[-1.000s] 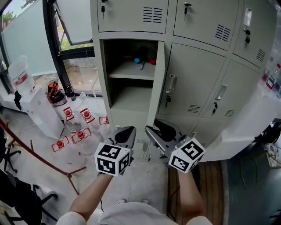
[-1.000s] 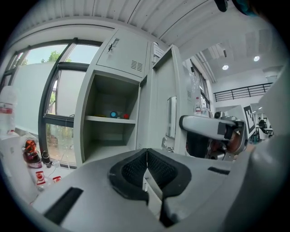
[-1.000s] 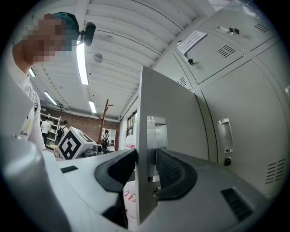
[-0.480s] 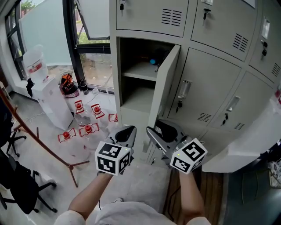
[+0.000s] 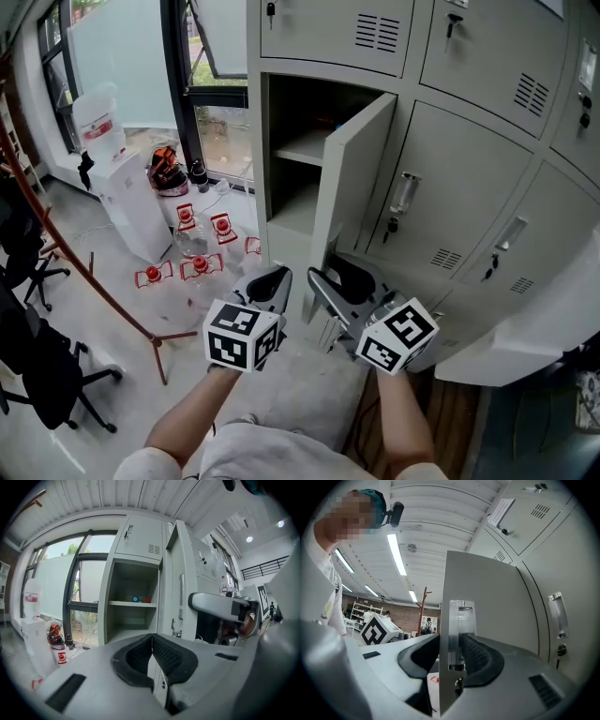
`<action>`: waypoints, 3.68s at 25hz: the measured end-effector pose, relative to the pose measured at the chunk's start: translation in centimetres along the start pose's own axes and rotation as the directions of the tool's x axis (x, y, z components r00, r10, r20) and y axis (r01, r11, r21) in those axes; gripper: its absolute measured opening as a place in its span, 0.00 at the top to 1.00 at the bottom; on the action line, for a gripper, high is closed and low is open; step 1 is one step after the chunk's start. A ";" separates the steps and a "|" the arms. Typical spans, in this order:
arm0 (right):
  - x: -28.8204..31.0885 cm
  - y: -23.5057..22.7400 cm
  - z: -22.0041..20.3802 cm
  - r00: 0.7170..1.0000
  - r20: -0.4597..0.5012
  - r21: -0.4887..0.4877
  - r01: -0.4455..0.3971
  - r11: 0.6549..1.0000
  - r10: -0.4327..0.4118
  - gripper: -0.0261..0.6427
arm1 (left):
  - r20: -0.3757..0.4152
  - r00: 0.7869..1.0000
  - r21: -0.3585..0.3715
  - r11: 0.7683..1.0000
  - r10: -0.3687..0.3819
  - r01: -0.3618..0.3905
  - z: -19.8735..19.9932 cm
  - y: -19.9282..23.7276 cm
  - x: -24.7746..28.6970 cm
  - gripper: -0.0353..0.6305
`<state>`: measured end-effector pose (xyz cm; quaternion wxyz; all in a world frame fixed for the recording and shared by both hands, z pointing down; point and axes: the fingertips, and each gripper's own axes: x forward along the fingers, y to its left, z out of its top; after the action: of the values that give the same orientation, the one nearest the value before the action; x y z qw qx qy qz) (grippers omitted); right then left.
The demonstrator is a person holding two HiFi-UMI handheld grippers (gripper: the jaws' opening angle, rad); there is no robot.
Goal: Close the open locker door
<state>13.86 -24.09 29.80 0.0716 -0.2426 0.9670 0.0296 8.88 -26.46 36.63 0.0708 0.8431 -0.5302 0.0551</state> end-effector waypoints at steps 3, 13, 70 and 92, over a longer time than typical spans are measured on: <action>0.0 0.3 0.1 1.000 -0.003 -0.059 0.012 0.998 -0.012 0.75 | -0.002 1.000 0.004 1.000 0.021 -0.021 -0.2 -0.1 -0.1 0.94; 1.6 0.4 0.0 1.000 0.008 -0.042 -0.022 0.999 0.022 0.79 | 0.007 0.997 -0.001 0.997 0.071 -0.071 0.0 1.4 -0.2 0.94; 22.1 -10.3 -3.3 0.941 -0.081 0.000 0.329 0.945 -0.327 0.90 | 0.059 0.987 -0.038 0.988 -0.149 0.151 3.3 21.4 10.9 0.94; 24.5 -14.6 -3.8 0.860 -0.081 -0.031 0.504 0.863 -0.504 0.91 | 0.068 0.960 -0.001 0.962 -0.272 0.273 4.1 22.1 13.6 0.94</action>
<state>-1.02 -48.70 29.50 0.0339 -0.4883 0.8720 0.0037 -5.08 -48.65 36.20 0.0642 0.9091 -0.4115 0.0135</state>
